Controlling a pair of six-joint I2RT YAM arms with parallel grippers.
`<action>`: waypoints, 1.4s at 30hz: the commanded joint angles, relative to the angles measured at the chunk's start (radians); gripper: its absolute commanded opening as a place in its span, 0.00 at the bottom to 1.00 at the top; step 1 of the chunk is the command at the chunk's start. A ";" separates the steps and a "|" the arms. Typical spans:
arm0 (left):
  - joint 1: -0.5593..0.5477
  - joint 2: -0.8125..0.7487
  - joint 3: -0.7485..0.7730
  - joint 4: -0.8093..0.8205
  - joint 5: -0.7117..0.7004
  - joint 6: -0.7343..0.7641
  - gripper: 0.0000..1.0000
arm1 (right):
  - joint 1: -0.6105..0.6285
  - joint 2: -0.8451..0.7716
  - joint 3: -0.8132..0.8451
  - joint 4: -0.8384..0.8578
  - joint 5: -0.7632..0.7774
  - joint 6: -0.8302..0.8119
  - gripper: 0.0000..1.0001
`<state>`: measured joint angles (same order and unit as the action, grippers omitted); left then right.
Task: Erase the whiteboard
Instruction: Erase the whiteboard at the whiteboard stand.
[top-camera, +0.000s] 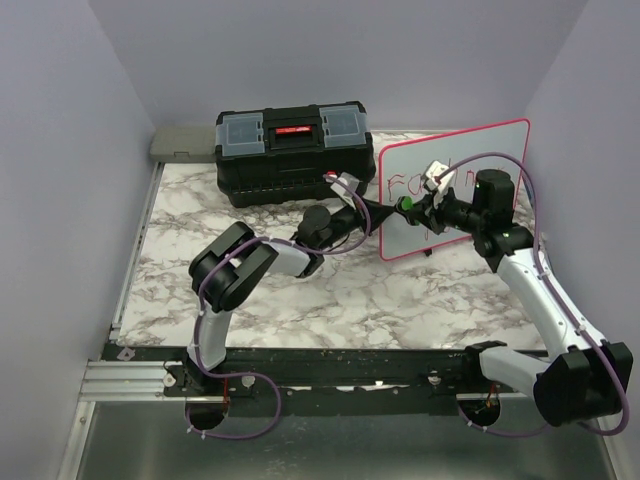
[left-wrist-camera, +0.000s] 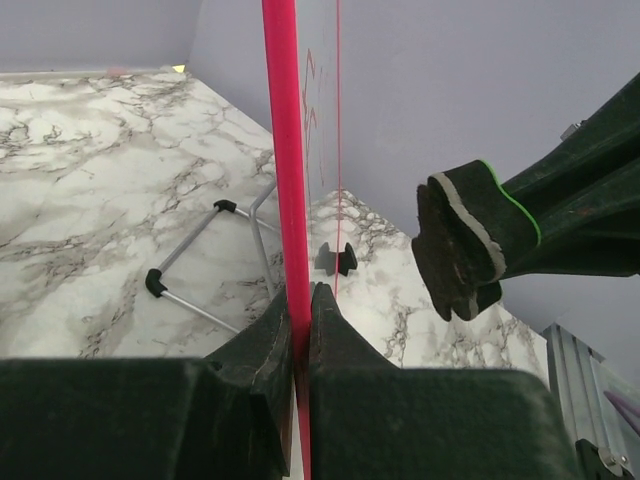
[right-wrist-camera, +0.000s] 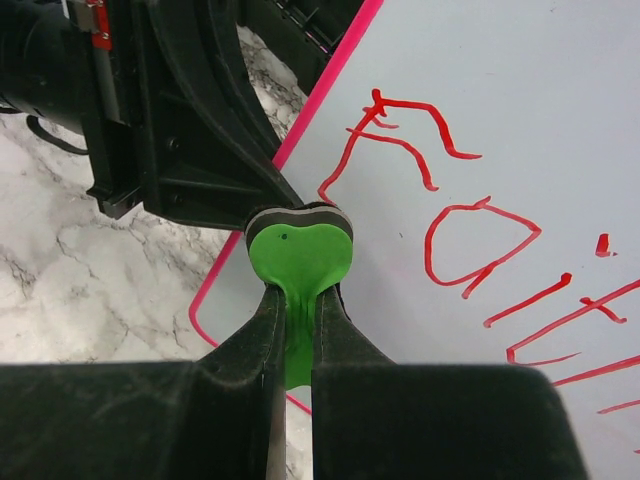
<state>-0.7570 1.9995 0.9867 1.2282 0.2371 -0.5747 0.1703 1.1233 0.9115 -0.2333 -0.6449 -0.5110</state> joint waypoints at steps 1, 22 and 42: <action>0.039 0.038 0.038 -0.049 0.035 0.061 0.00 | 0.006 -0.028 0.014 -0.013 -0.029 0.014 0.01; 0.044 0.004 0.030 -0.168 -0.013 -0.031 0.00 | 0.124 0.139 0.134 0.094 0.291 0.094 0.01; 0.015 -0.007 0.047 -0.203 -0.018 0.013 0.00 | 0.232 0.176 0.124 0.069 0.447 -0.028 0.01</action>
<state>-0.7353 2.0140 1.0344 1.1229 0.2352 -0.6876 0.3981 1.3273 1.0336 -0.0490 -0.1410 -0.4221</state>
